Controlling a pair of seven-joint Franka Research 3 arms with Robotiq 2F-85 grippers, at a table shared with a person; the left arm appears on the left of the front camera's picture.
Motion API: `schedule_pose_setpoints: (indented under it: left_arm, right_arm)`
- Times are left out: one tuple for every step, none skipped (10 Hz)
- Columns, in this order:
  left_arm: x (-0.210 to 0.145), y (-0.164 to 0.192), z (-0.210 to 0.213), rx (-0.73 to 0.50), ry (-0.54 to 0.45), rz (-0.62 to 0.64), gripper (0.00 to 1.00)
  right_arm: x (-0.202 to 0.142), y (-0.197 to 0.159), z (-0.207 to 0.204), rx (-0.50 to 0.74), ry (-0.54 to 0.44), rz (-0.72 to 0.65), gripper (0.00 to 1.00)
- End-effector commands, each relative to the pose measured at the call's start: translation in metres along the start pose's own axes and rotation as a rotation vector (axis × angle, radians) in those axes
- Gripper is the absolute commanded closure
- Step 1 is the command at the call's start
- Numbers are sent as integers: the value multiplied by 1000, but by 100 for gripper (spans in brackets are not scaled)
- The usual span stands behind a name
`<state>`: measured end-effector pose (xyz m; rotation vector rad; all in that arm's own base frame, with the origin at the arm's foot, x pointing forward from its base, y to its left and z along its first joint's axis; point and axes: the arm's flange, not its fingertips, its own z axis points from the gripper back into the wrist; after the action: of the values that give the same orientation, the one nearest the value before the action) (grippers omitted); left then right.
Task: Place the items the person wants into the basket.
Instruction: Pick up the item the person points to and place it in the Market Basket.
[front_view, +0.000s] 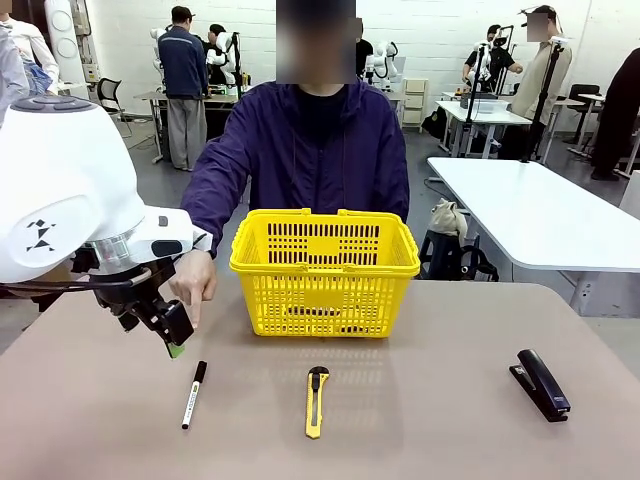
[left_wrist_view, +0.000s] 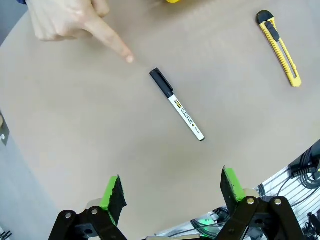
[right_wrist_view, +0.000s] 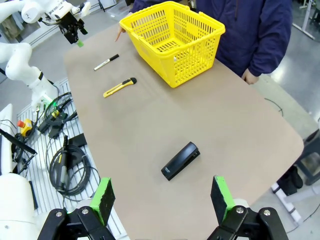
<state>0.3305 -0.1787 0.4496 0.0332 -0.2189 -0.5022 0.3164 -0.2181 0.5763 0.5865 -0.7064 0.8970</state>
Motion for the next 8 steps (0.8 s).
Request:
schedule_pose_setpoints:
  left_arm:
    - [-3,4,2,13,7,-19,0]
    - [-3,4,2,13,7,-19,0]
    - [0,1,0,0,0,1,0]
    - [-4,-14,-14,11,9,46,0]
    - [-6,-27,-29,-19,31,103,0]
    - [-6,-33,-42,-26,44,170,0]
    - [-9,-38,-54,-29,52,218,0]
    - [-10,-41,-67,-39,67,260,0]
  right_arm:
    - [-1,-1,-1,7,-32,12,0]
    - [-1,-1,-1,7,-32,12,0]
    - [-1,-1,-1,7,-32,12,0]
    - [-1,-1,-1,7,-32,12,0]
    - [-1,-1,-1,7,-32,12,0]
    - [-1,-1,-1,7,-32,12,0]
    - [-1,-1,-1,7,-32,12,0]
    - [-1,-1,-1,7,-32,12,0]
